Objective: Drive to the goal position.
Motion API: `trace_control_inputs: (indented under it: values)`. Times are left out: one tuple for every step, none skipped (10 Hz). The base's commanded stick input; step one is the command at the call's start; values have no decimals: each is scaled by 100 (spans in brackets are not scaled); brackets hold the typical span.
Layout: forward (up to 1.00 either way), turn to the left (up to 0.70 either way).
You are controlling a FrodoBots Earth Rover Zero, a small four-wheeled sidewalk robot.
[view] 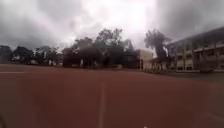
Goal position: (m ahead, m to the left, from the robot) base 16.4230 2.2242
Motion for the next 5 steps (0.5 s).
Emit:
trace_control_inputs:
  values:
    - [67, 0]
    - [67, 0]
    - [67, 0]
    - [67, 0]
    - [67, 0]
